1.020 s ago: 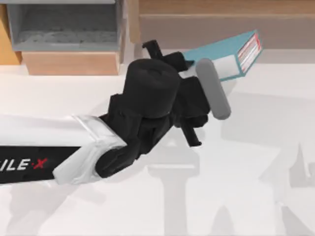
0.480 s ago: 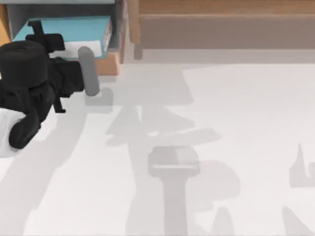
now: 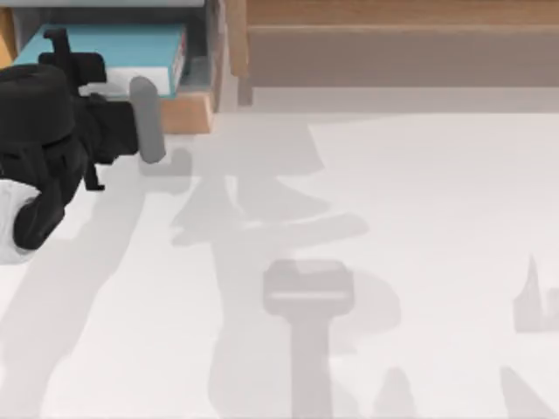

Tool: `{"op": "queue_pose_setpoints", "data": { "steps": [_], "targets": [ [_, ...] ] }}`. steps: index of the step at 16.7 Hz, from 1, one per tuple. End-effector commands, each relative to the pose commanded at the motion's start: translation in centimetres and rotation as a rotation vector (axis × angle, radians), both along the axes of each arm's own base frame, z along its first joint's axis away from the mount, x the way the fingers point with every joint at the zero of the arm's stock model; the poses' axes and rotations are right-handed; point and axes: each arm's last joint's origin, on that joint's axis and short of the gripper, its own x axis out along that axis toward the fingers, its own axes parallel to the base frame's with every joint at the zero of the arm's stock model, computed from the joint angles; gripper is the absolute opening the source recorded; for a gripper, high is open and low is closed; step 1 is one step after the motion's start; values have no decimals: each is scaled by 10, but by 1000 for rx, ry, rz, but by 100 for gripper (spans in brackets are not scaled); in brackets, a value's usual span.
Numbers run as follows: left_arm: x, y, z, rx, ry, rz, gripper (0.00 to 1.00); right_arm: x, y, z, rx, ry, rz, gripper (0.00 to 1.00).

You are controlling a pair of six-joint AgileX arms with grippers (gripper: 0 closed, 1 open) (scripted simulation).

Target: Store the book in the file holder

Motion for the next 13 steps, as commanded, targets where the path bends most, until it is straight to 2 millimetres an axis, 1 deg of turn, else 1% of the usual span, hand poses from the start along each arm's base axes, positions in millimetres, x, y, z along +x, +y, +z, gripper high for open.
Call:
{"op": "queue_pose_setpoints", "data": {
  "steps": [2, 9, 13],
  "targets": [
    [4, 0, 1, -2, -5, -1, 0, 0, 0, 0, 0, 0, 0, 100],
    [29, 0, -4, -2, -4, 2, 0, 0, 0, 0, 0, 0, 0, 100],
    [31, 0, -5, -1, -2, 1, 0, 0, 0, 0, 0, 0, 0, 100]
  ]
}}
